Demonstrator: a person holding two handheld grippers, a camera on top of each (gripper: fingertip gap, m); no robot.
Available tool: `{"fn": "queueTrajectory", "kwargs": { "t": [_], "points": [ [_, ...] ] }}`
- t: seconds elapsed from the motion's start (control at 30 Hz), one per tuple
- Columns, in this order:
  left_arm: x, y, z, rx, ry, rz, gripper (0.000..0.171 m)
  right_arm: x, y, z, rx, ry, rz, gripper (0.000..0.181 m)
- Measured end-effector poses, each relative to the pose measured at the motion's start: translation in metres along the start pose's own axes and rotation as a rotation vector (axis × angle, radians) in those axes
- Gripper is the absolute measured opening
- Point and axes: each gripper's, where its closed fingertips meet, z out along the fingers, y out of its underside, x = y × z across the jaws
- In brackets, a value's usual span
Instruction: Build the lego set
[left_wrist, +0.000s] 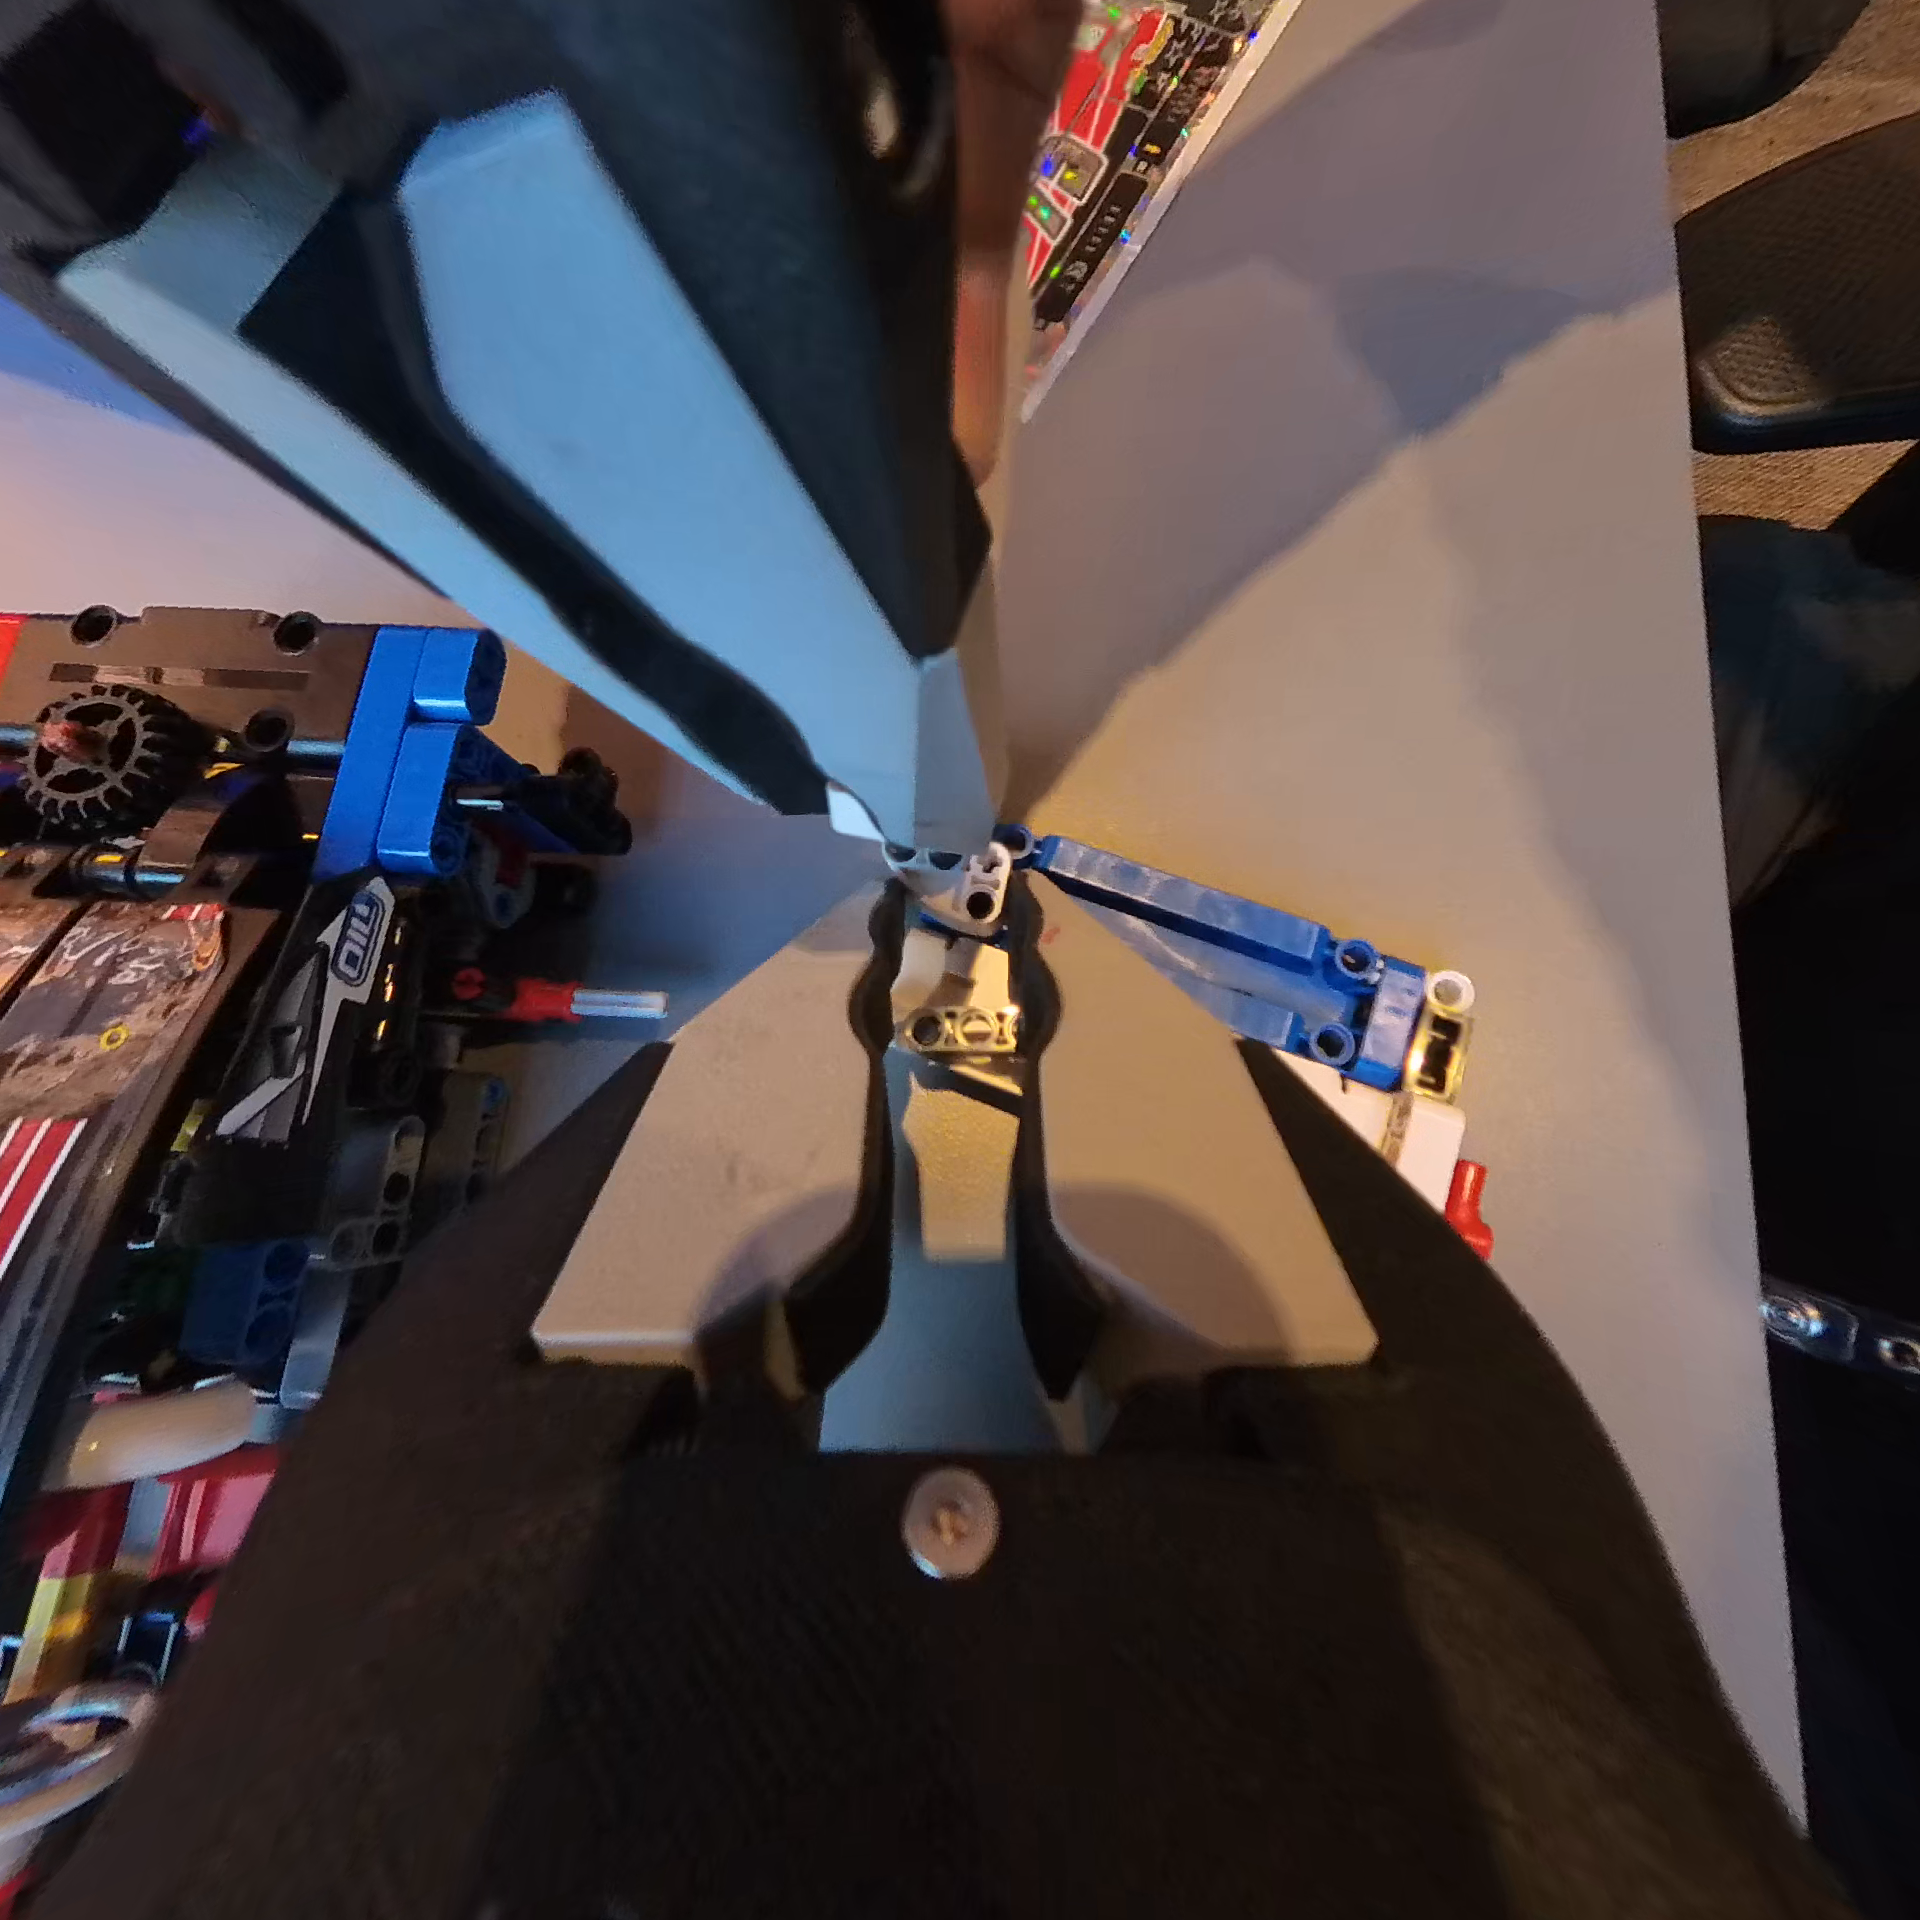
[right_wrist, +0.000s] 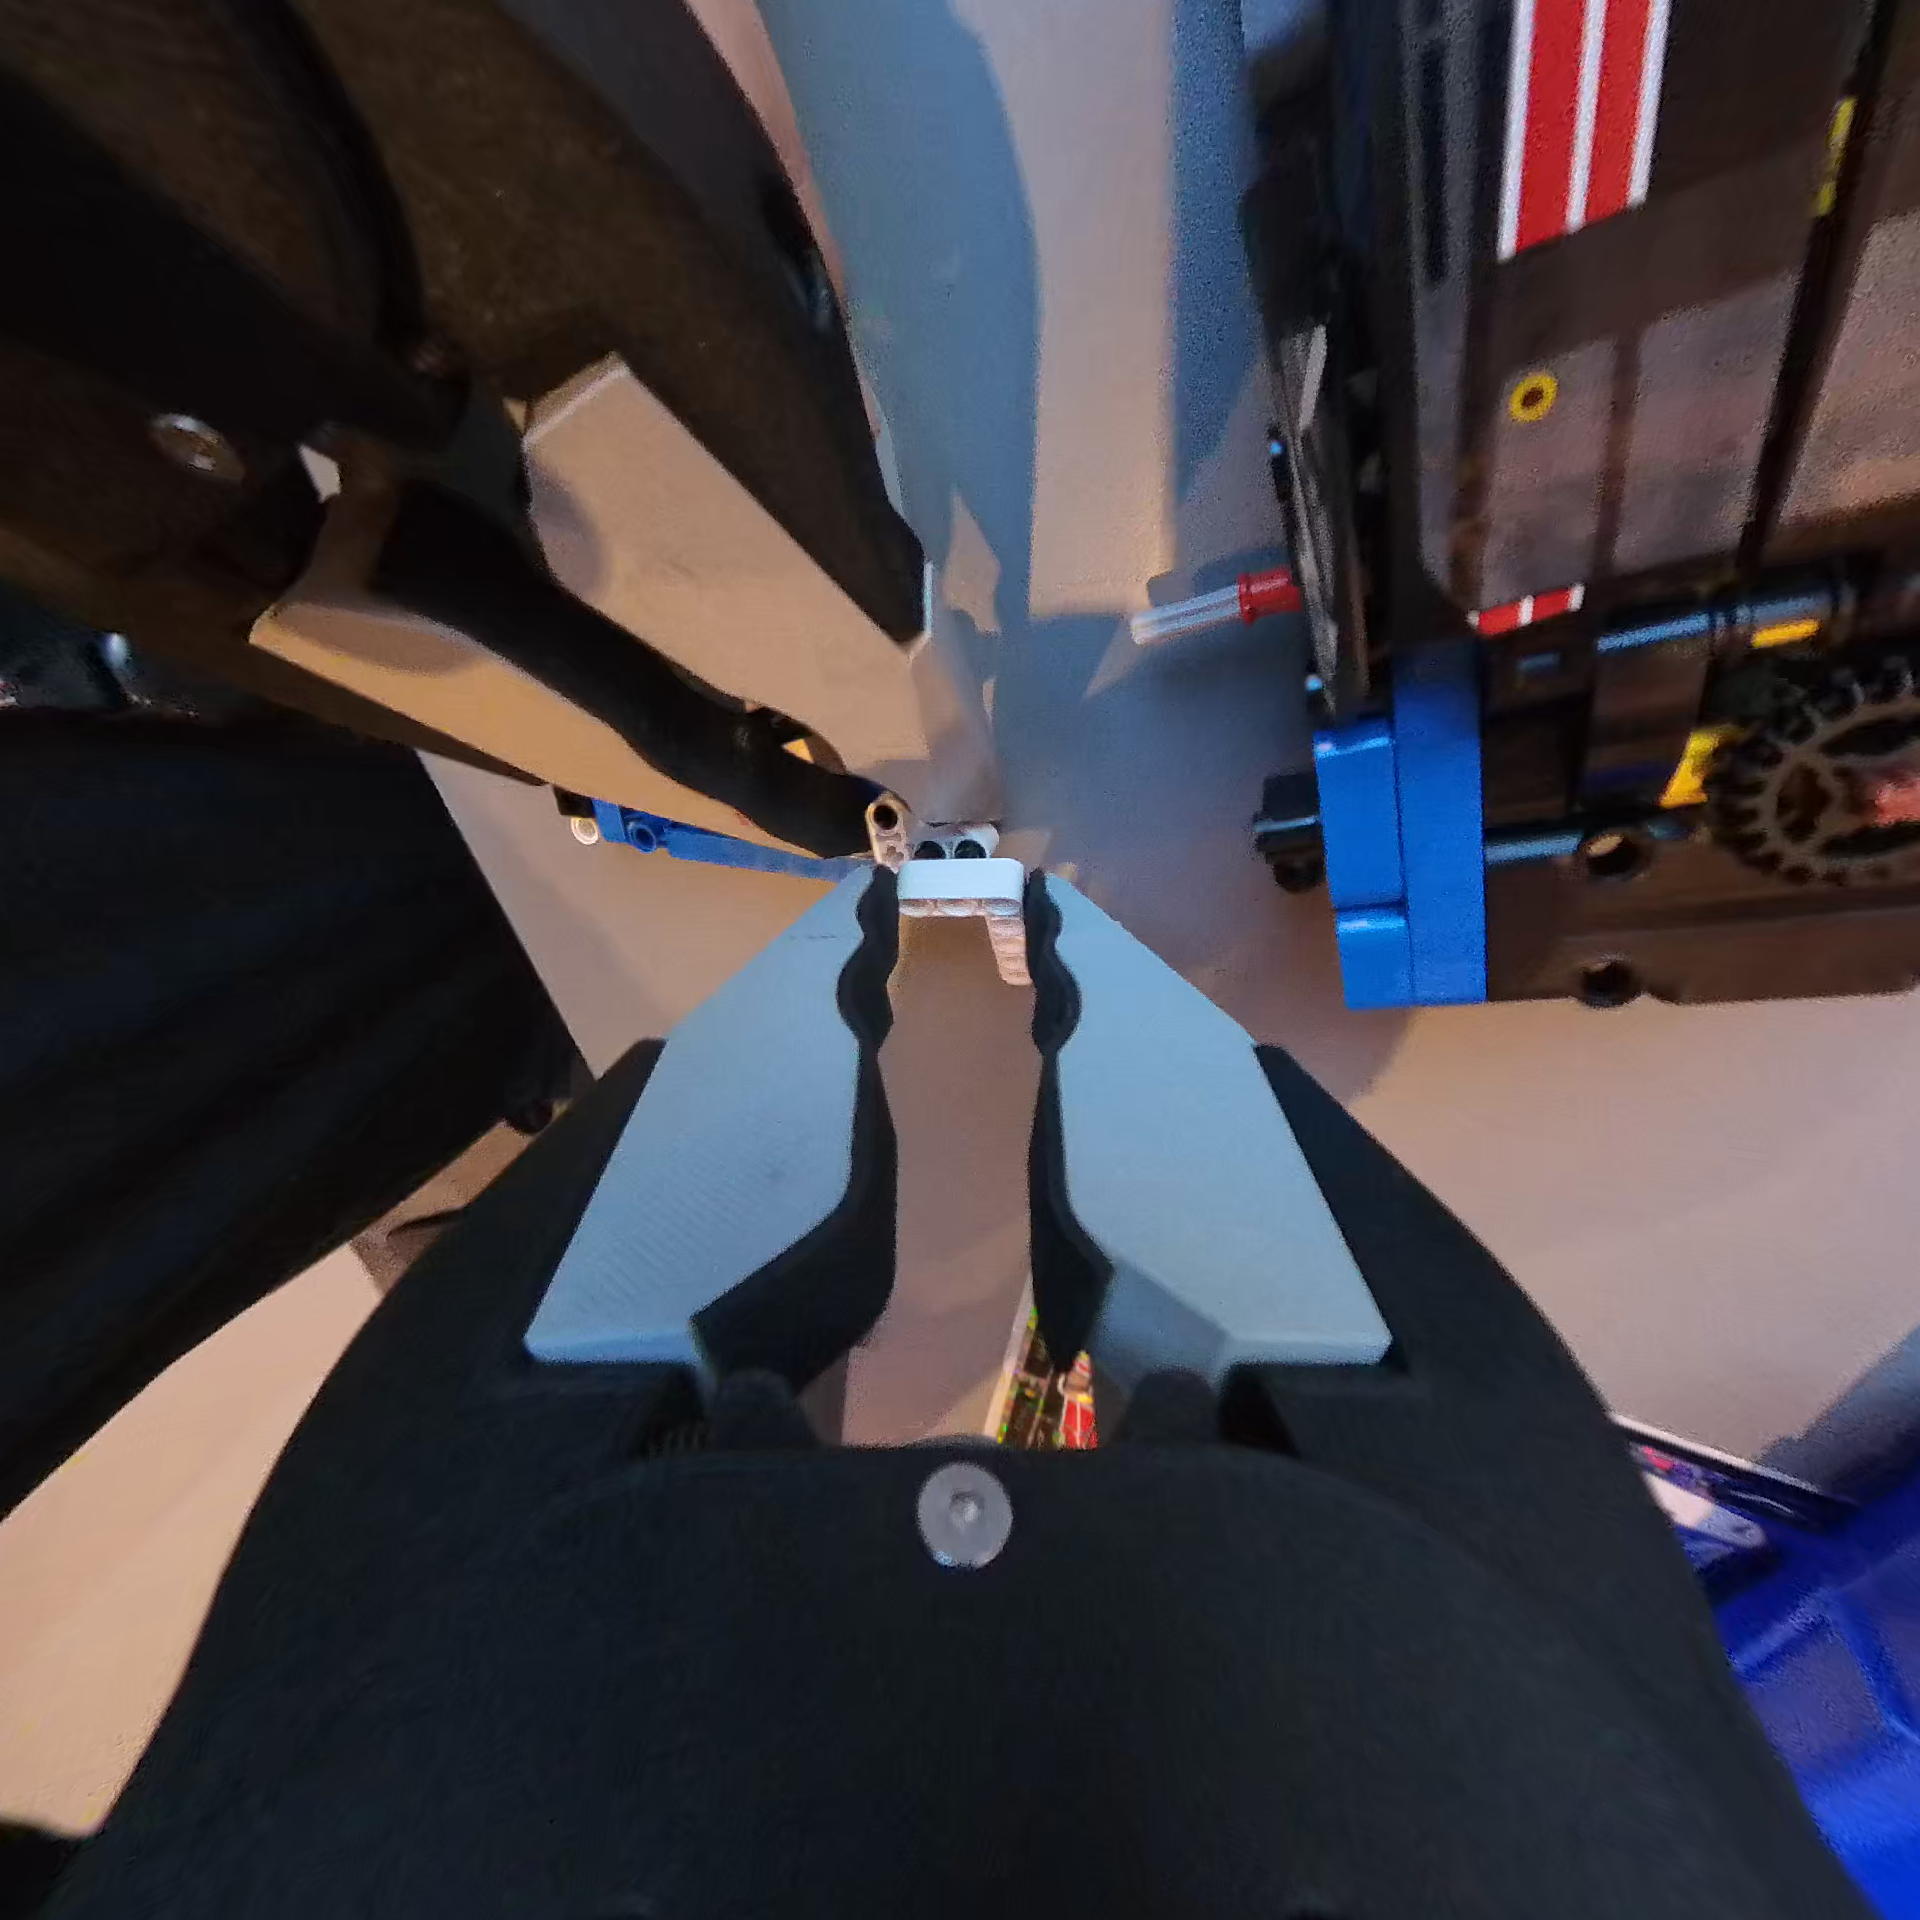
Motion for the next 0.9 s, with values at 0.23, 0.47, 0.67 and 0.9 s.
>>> {"fn": "queueTrajectory", "kwargs": {
  "t": [0.23, 0.47, 0.67, 0.9],
  "points": [
    [0.001, -0.001, 0.001, 0.007, 0.011, -0.004, 0.018, 0.0, 0.0, -0.002, 0.339, -0.005, 0.046, 0.023],
    [-0.003, -0.001, 0.0, 0.01, 0.0, -0.014, 0.018, -0.003, 0.006, -0.003, 0.606, -0.124, 0.173, 0.022],
    [-0.005, -0.001, -0.002, 0.013, -0.045, 0.035, 0.026, -0.005, 0.01, -0.013, 0.75, -0.162, 0.189, 0.022],
    [-0.012, -0.01, -0.021, 0.064, -0.154, 0.088, 0.033, -0.01, 0.015, -0.023, 0.912, -0.128, 0.085, 0.022]
  ]
}}
